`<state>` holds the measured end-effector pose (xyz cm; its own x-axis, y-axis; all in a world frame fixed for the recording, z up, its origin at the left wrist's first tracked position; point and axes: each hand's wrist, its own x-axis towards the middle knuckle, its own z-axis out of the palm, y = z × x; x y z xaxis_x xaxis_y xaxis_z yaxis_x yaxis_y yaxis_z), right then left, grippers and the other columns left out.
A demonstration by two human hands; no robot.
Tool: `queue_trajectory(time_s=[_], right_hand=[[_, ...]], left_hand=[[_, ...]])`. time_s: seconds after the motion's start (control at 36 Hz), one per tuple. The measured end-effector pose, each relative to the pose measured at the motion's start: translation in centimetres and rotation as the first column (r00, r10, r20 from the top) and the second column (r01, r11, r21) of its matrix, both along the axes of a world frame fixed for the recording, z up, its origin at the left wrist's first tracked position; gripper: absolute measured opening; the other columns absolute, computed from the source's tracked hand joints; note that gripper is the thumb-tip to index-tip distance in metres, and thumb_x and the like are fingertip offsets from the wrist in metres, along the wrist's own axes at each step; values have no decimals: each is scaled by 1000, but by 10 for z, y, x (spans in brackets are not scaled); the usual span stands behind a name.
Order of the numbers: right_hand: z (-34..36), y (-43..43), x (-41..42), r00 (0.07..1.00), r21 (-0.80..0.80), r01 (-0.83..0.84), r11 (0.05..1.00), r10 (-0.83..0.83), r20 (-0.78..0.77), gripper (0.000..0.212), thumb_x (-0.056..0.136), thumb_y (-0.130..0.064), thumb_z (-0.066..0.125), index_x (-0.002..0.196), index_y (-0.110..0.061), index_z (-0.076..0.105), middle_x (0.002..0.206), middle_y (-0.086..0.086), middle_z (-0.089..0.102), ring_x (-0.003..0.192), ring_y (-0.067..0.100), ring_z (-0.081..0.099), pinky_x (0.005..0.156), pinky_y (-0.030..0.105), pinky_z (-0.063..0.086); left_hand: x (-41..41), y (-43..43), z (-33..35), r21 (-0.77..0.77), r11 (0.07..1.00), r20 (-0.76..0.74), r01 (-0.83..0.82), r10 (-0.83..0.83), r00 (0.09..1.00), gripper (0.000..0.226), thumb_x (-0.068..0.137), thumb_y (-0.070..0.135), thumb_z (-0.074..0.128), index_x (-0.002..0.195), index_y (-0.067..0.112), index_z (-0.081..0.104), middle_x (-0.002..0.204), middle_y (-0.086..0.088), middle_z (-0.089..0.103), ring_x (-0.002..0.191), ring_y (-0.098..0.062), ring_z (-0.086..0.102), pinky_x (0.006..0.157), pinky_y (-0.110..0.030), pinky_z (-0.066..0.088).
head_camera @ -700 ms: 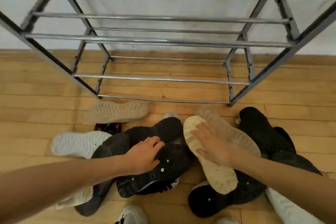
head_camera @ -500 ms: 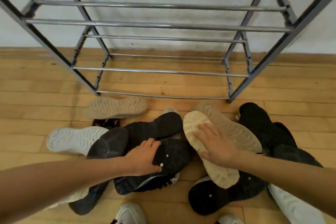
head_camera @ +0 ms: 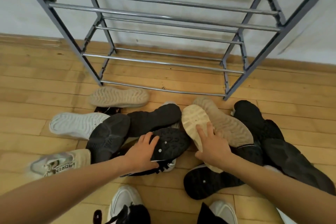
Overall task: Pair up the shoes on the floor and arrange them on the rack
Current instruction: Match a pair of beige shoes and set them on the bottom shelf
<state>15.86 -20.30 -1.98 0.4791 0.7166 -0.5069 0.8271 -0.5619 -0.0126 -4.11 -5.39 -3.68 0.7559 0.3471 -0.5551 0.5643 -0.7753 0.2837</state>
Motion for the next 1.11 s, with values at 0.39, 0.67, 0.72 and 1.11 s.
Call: queue_trajectory(time_s=[0.39,0.67,0.72,1.11], right_hand=[[-4,-25,30,274,67,843,533,-321,-906,60,84,-11,58,137,-32,39,138,0,49,116,17,54,95,44,49],[16,-23,32,643,359,579,732,-140,-753,97,79,1,62,148,-42,8,150,-12,21,128,7,39,103,33,43],[21,-24,34,705,383,492,782,-99,-702,85,82,2,56,145,-43,21,141,-10,28,121,2,34,99,18,37],[7,-44,71,791,378,586,717,-404,-460,39,80,-20,69,101,-24,36,85,-15,44,71,2,45,54,21,33]], left_hand=[[7,-18,-15,111,984,137,137,-152,979,77,88,30,53,150,32,7,159,0,-1,145,-22,1,116,-39,17],[40,-29,4,5,1000,273,-25,23,962,53,92,39,52,140,21,38,148,-1,31,138,-20,26,110,-33,31],[53,-38,9,-94,994,352,-48,78,933,51,94,37,50,141,22,38,144,2,38,133,-16,33,107,-27,31],[105,-86,9,-343,899,389,272,-128,912,52,95,27,50,145,27,35,154,6,26,139,-10,25,107,-13,15]])
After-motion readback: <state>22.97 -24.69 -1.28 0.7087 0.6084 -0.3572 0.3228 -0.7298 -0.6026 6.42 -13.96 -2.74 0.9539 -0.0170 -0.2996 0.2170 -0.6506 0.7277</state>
